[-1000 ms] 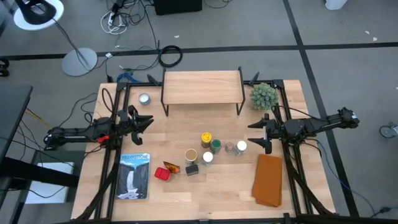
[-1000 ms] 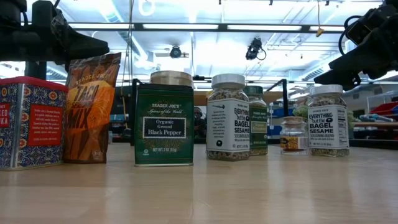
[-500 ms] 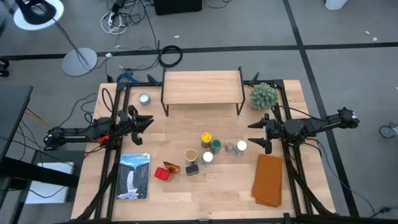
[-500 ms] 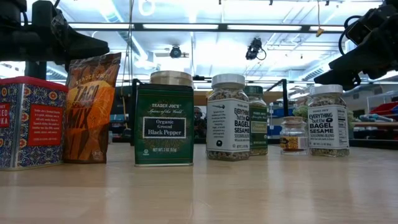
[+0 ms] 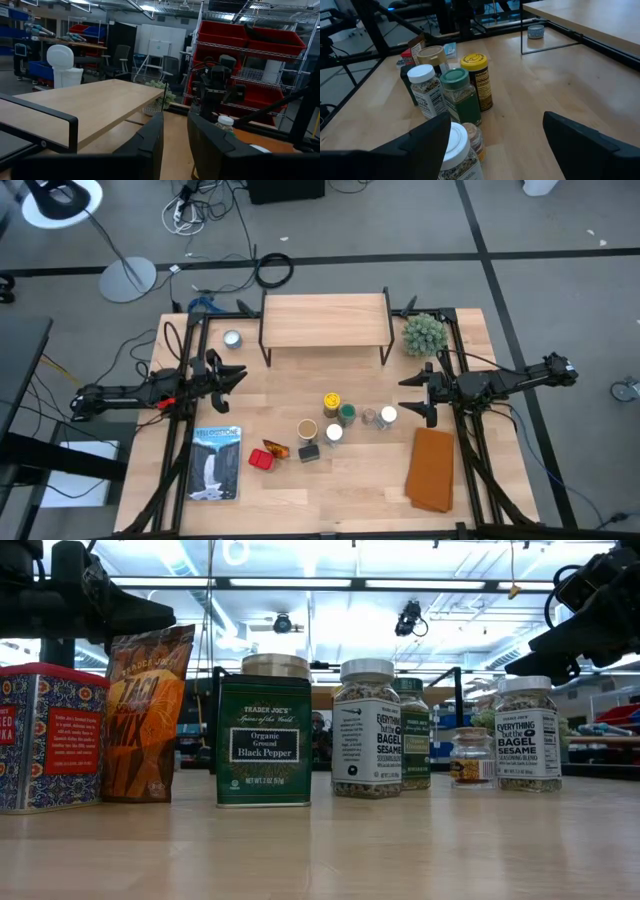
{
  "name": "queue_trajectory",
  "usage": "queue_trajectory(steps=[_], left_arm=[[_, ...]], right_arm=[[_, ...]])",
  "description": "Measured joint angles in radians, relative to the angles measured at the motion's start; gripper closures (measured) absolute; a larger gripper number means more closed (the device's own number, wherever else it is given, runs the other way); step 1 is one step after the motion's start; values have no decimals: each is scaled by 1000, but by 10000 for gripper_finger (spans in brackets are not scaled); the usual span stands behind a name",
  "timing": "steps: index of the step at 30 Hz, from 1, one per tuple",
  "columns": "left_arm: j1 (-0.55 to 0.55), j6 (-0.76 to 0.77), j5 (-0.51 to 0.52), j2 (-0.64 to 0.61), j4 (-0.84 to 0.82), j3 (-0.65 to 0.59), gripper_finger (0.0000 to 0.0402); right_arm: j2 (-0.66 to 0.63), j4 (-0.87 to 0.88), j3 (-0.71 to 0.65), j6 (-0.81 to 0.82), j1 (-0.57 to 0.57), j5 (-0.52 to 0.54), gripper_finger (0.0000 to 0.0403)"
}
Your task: Shelf spices
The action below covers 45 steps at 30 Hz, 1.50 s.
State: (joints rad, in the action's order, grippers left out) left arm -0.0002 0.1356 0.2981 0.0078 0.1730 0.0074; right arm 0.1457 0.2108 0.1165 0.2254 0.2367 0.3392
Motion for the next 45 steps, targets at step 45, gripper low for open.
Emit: queue_trajectory(steps=[45], left_arm=[[0,52,-132,290,110,65,310]], right_arm=[[0,0,0,0,0,0,85]])
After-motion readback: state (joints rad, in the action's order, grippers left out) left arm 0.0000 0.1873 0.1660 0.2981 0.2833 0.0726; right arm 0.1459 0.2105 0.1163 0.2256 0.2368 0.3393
